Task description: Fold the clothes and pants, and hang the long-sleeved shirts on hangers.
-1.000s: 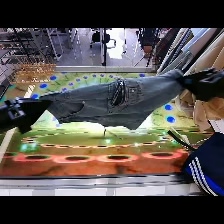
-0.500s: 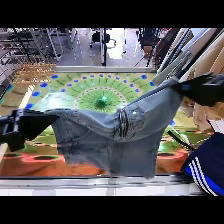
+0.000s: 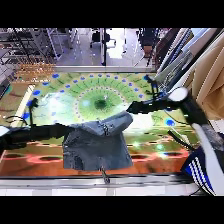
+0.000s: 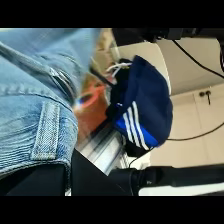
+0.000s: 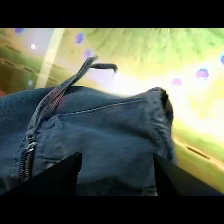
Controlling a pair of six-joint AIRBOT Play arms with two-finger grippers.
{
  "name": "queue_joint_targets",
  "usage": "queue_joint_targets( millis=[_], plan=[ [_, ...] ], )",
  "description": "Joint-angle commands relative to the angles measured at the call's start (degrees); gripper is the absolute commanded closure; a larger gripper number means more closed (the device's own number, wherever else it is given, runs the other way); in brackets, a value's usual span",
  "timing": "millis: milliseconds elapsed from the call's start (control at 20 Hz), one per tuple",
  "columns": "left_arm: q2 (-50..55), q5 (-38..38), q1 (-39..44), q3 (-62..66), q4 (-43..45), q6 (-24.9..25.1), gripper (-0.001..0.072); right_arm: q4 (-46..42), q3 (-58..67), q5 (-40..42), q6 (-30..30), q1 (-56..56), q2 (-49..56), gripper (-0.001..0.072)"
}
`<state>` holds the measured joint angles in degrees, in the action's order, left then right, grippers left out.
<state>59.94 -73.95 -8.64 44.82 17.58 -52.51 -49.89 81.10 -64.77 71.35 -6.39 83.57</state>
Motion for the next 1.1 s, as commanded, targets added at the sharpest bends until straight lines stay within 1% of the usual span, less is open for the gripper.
queue_joint_targets(
  millis=[0, 100, 150, 200, 400, 500, 600, 650, 700, 750, 800, 850, 900, 950, 1000, 1050],
  plan=[
    [9.77, 2.89, 0.07, -2.4, -2.29, 2.49, 0.0698, 3.93, -2.51, 3.98, -6.08, 1.46, 8.33, 0.0194],
    [12.96, 2.86, 0.07, -2.4, -3.5, 2.91, 0.0698, 7.32, -3.34, -2.32, -10.56, 4.37, 11.28, 0.0194],
    [13.9, 2.86, 0.07, -2.4, -3.8, 2.95, 0.0698, 8.9, -4.26, -4.2, -13.46, 5.27, 12.2, 0.0194],
    [14.27, 2.86, 0.07, -2.4, -4.22, 3.54, 0.0698, 9.94, -5.55, -4.37, -16.04, 5.7, 12.81, 0.0196],
    [14.27, 2.84, -0.15, -2.36, -6.69, 3.96, 0.0698, 10.1, -8.07, -2.62, -21.55, 4.79, 15.61, 0.0197],
    [14.27, 2.82, -0.15, -2.34, -8.22, 3.96, 0.0697, 11.98, -8.07, -0.66, -26.69, 3.39, 17.18, 0.0205],
    [14.27, 2.43, -0.17, -2.23, -8.22, 3.96, 0.0696, 15.39, -8.04, 2.03, -33.94, 0.85, 18.4, 0.0235],
    [14.23, 1.68, -0.42, -2.14, -8.26, 3.98, 0.0696, 17.14, -8.04, 4.24, -36.24, -0.7, 19.02, 0.0308],
    [14.14, 0.5, -1.14, -1.79, -8.24, 4.13, 0.0696, 18.45, -7.93, 5.46, -38.23, -1.95, 19.26, 0.0451],
    [13.84, -0.76, -2.36, -1.27, -8.24, 4.15, 0.0697, 18.56, -7.63, 5.6, -39.04, -2.86, 19.02, 0.0655],
    [13.38, -1.86, -4.24, -0.66, -8.24, 4.15, 0.0696, 18.58, -6.82, 3.3, -37.77, -3.04, 18.51, 0.0658],
    [12.83, -2.82, -7.02, 0.11, -8.22, 4.15, 0.0697, 18.6, -5.29, -0.46, -34.95, -2.86, 17.66, 0.0658],
    [12.48, -3.06, -10.29, 0.63, -8.2, 4.15, 0.0697, 18.75, -2.99, -4.79, -30.64, -2.51, 16.44, 0.0658],
    [12.46, -2.95, -13.46, 0.68, -8.26, 4.13, 0.0697, 18.82, -0.07, -7.1, -25.0, -2.16, 15.1, 0.0658],
    [12.79, -2.86, -16.44, 0.66, -7.69, 4.13, 0.0697, 19.45, 2.86, -6.86, -19.58, -2.25, 14.19, 0.0658],
    [13.49, -2.8, -18.91, 0.66, -6.56, 4.11, 0.0697, 20.5, 6.05, -4.0, -17.14, -2.8, 13.86, 0.0659]
  ],
)
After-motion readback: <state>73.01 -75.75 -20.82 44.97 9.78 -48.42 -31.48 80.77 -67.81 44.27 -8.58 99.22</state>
